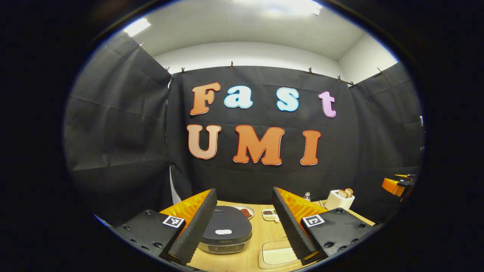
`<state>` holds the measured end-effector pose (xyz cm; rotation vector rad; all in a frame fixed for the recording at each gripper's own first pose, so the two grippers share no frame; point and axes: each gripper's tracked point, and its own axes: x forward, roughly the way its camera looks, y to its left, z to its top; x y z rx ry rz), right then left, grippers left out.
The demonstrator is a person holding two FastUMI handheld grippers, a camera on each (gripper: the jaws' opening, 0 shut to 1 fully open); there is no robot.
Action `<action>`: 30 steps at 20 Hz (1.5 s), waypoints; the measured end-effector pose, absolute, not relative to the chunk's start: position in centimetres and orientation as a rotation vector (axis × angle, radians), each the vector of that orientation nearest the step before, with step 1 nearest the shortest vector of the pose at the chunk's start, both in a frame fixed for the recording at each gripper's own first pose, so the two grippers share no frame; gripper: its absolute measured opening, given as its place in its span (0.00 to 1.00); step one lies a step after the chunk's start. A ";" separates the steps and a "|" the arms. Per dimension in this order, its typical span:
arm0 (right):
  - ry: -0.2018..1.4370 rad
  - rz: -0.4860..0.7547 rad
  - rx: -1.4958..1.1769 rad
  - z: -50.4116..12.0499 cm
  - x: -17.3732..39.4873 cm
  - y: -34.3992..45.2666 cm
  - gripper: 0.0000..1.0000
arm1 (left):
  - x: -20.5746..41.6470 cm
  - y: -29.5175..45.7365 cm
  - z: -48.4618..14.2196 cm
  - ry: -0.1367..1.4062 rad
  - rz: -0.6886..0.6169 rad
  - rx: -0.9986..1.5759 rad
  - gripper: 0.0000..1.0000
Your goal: Close the left gripper, press the button to open the rice cooker; take a wooden spoon from the chopstick holder with the right hand, scoop a spoonful of rice and pour it into the rice cooker, then put the wooden spoon back into the chopstick holder.
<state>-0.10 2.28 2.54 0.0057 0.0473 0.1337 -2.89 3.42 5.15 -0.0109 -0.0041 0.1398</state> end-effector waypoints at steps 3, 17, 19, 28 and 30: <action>0.025 0.116 -0.016 2.8 0.0 1.8 0.94 | -2.1 5.0 5.2 -0.002 0.160 -0.004 0.95; 0.076 0.148 0.009 0.8 1.0 3.4 0.95 | -1.4 4.8 4.1 0.057 0.110 -0.016 0.62; 0.082 0.145 0.002 0.6 1.2 3.2 0.94 | -1.1 5.5 4.5 0.051 0.130 0.002 0.08; 0.093 0.122 0.000 0.0 2.0 2.4 0.94 | 2.5 5.2 0.9 0.177 0.087 0.036 0.04; 0.097 0.119 -0.003 -0.2 2.2 2.3 0.94 | 3.8 5.5 -2.3 0.282 0.073 0.005 0.04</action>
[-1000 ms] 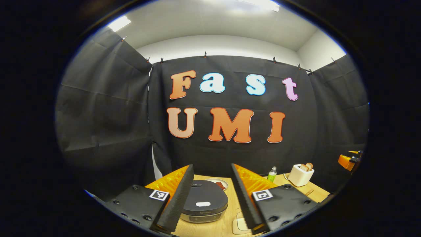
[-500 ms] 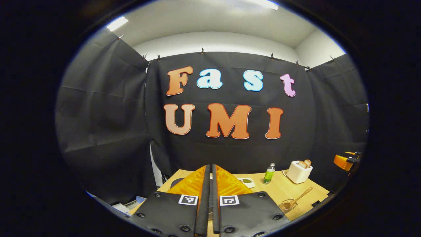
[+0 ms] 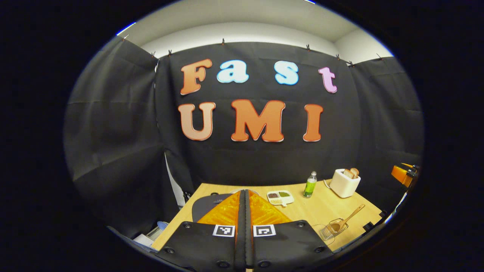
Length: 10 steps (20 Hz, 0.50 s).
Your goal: Close the left gripper, press the button to open the rice cooker; take a wooden spoon from the chopstick holder with the right hand, scoop a spoonful of rice and pour it into the rice cooker, then put the wooden spoon back into the chopstick holder.
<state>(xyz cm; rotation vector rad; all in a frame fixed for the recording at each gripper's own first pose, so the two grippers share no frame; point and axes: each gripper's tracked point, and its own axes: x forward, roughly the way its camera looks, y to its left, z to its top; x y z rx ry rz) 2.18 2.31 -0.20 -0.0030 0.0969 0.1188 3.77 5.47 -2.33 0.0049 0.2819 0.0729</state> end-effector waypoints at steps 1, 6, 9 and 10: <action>0.100 0.118 -0.003 -0.4 2.2 2.3 0.94 | 4.5 5.7 -3.5 0.328 0.058 -0.013 0.04; 0.145 0.106 0.002 -1.7 2.3 2.0 0.94 | 7.1 7.3 -9.9 0.505 0.044 -0.013 0.04; 0.167 0.106 0.006 -2.5 2.2 2.0 0.94 | 8.3 7.3 -13.2 0.576 0.029 -0.036 0.04; 0.173 0.103 0.004 -2.7 2.3 1.9 0.94 | 8.6 7.6 -14.2 0.593 0.027 -0.034 0.04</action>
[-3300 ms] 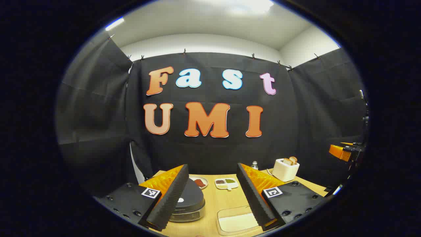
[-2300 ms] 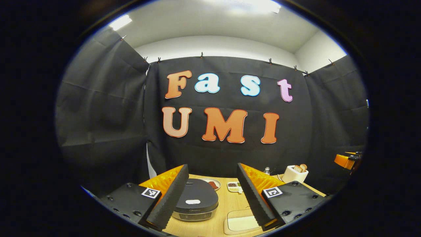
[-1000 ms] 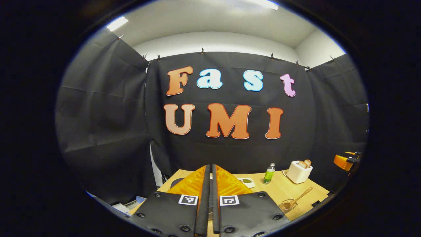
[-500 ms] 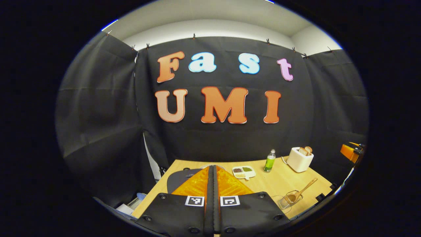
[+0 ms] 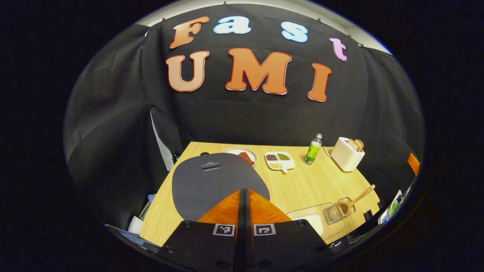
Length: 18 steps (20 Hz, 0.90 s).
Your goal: Close the left gripper, press the button to open the rice cooker; take a wooden spoon from the chopstick holder with the right hand, scoop a spoonful of rice and pour it into the rice cooker, then put the wooden spoon back into the chopstick holder.
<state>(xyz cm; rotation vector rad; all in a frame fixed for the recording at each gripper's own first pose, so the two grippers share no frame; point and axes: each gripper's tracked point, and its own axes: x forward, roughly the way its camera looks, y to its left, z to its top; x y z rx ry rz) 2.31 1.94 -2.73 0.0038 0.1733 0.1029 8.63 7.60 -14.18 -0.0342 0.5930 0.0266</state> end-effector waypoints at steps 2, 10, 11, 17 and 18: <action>0.187 0.101 0.006 -3.2 2.3 1.7 0.94 | 8.9 8.0 -16.4 0.644 0.032 -0.029 0.04; 0.220 0.075 0.009 -4.3 2.2 0.7 0.94 | 9.2 8.9 -20.7 0.725 0.053 -0.049 0.04; 0.223 0.072 0.008 -4.4 2.3 0.6 0.94 | 9.2 9.1 -21.2 0.731 0.057 -0.052 0.04; 0.230 0.076 -0.004 -4.7 2.4 0.8 0.94 | 8.2 9.2 -22.2 0.749 0.075 -0.133 0.04; 0.227 0.078 -0.003 -4.7 2.4 0.9 0.95 | 8.7 9.5 -22.1 0.710 0.083 -0.141 0.05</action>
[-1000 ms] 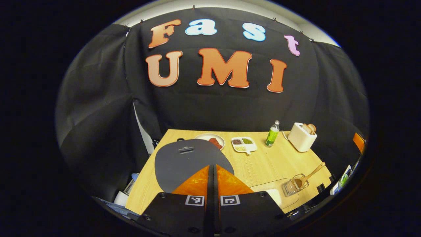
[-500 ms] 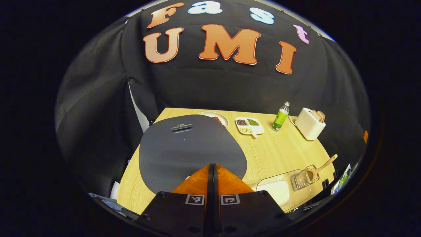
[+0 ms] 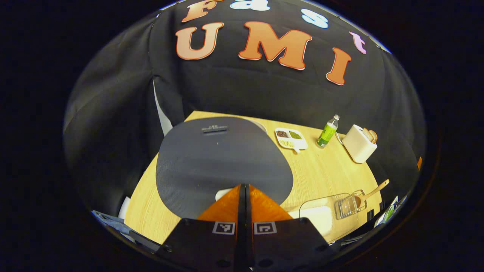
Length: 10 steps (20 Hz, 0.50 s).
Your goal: Close the left gripper, press the button to open the rice cooker; take a wooden spoon from the chopstick holder with the right hand, scoop a spoonful of rice and pour it into the rice cooker, then put the wooden spoon back into the chopstick holder.
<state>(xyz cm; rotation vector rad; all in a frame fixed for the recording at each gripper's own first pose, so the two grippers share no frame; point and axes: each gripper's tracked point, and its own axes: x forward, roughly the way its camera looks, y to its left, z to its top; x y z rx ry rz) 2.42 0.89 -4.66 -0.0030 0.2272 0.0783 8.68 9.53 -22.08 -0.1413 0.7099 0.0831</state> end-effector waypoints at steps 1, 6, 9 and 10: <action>0.227 0.081 -0.001 -4.5 2.3 0.9 0.95 | 8.4 9.5 -21.9 0.715 0.077 -0.143 0.05; 0.213 0.087 0.001 -3.8 1.8 0.7 0.94 | 8.4 9.2 -21.1 0.695 0.067 -0.085 0.05; 0.193 0.087 0.008 -3.0 1.5 0.5 0.94 | 8.9 9.3 -15.7 0.590 0.079 -0.051 0.04; 0.187 0.087 0.010 -2.8 1.3 0.4 0.94 | 9.1 9.7 -13.5 0.537 0.092 -0.035 0.00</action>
